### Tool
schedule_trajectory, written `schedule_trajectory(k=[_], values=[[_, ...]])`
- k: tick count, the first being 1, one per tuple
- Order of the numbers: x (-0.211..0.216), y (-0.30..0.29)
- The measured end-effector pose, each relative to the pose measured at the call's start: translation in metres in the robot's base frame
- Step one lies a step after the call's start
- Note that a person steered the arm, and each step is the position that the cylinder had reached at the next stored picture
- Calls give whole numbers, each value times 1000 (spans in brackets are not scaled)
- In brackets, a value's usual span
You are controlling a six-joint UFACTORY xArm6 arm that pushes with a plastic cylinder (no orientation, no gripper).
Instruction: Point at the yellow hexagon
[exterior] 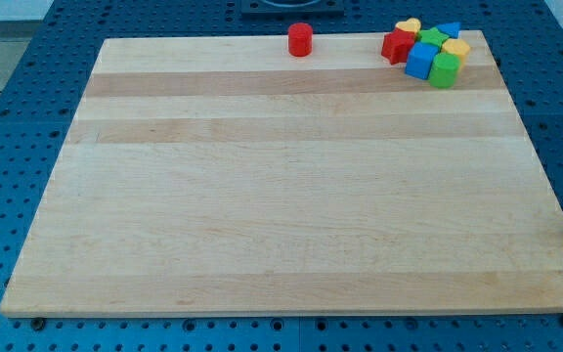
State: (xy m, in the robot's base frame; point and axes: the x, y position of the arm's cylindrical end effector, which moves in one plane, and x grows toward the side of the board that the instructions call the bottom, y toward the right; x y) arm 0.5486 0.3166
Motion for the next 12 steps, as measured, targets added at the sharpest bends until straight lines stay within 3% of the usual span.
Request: schedule_trajectory(k=[2, 4, 7, 8, 10, 11, 12], values=[[0, 0], [-56, 29], [-71, 27], [-99, 26], [-208, 28], [-301, 28], [-344, 13]])
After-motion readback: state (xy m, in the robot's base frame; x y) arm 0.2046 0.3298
